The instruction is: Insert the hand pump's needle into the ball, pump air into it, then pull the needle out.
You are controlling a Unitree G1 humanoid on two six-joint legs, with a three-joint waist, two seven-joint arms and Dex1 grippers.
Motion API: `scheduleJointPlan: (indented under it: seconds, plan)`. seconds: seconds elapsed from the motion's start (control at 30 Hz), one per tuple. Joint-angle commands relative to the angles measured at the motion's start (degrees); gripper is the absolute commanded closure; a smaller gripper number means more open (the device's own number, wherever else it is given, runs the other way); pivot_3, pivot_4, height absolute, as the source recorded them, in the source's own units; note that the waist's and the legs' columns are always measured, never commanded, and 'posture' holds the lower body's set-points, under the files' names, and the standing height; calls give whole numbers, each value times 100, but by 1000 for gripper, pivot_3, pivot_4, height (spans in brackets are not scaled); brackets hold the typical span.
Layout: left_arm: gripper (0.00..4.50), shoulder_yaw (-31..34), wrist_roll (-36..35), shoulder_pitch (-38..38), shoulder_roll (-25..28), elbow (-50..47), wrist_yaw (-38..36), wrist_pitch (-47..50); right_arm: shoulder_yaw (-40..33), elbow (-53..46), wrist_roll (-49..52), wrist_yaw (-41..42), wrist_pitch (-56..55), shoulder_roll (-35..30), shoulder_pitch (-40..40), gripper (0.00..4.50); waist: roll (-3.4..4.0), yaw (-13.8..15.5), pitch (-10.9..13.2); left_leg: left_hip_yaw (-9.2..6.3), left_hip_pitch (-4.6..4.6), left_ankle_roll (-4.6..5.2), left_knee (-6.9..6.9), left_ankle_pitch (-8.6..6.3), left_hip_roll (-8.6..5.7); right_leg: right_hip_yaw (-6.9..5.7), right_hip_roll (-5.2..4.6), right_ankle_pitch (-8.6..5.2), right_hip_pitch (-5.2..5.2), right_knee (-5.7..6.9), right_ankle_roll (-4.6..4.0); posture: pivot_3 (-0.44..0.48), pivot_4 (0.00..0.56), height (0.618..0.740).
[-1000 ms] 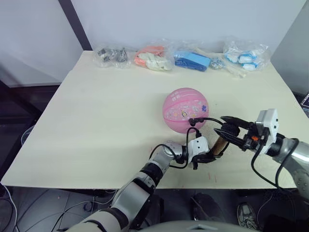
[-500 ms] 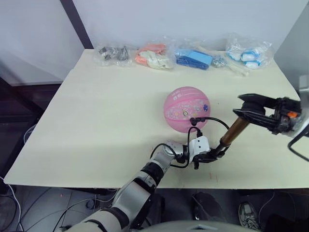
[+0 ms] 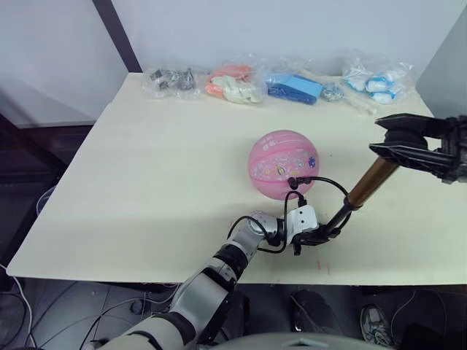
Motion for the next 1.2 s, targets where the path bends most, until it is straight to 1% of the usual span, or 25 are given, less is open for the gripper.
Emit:
scheduleJointPlan:
  seconds: [0.03, 0.23, 0.37, 0.57, 0.7, 0.8, 0.93, 1.07, 1.2]
  plan:
    - [3427, -95, 203, 216, 171, 406, 40, 278, -342, 6, 169, 9, -81, -47, -223, 2478, 0, 13, 0, 1, -3, 0, 0, 0, 0, 1, 0, 0, -4, 0, 0, 0, 150, 736]
    - [3427, -89, 200, 174, 168, 428, 50, 288, -110, -217, -90, 37, -168, 278, 220, 2478, -3, 34, -2, 1, -2, 0, -1, 0, 2, 1, 2, 0, -5, 2, -1, 0, 150, 736]
    - [3427, -91, 209, 130, 161, 467, 62, 274, 320, -465, -547, 58, -431, 696, 743, 2478, -9, 38, -6, 0, 1, 0, -1, 0, 2, 0, 6, 0, -3, 3, 0, 0, 150, 736]
    - [3427, -96, 214, 132, 161, 481, 77, 253, 853, -485, -1344, 141, -973, 1173, 1351, 2478, -25, 34, -19, 3, 10, 0, -1, 0, 2, 2, 8, -1, 1, 6, 0, 0, 150, 736]
    - [3427, -86, 210, 151, 172, 472, 83, 253, 1342, -290, -2093, 191, -1499, 1544, 1776, 2478, -34, 28, -27, 1, 16, -1, -1, 0, 1, 0, 9, -1, 8, 6, 0, 0, 150, 736]
    - [3427, -76, 211, 151, 163, 486, 91, 255, 1633, -63, -2541, 101, -1867, 1878, 1912, 2478, -52, 14, -42, 2, 27, -1, -2, 0, 1, 1, 10, -1, 16, 6, 0, 0, 150, 736]
    - [3427, -67, 220, 126, 175, 536, 106, 224, 2105, 320, -3116, 34, -2315, 2378, 2074, 2478, -53, -28, -44, 2, 68, -2, -11, -1, 2, 1, 10, -3, 55, 3, 1, 0, 150, 736]
    - [3427, -53, 228, 114, 188, 569, 121, 200, 2367, 627, -3545, 71, -2674, 2604, 2177, 2478, -59, -56, -52, 3, 82, -2, -16, -1, 2, 2, 10, -12, 62, 2, 15, 0, 150, 736]
    - [3427, -23, 227, 85, 195, 608, 148, 185, 2375, 691, -3679, 63, -2820, 2667, 2155, 2478, -56, -64, -60, 5, 86, -2, -16, -1, 2, 5, 9, -11, 62, 2, 14, 0, 150, 736]
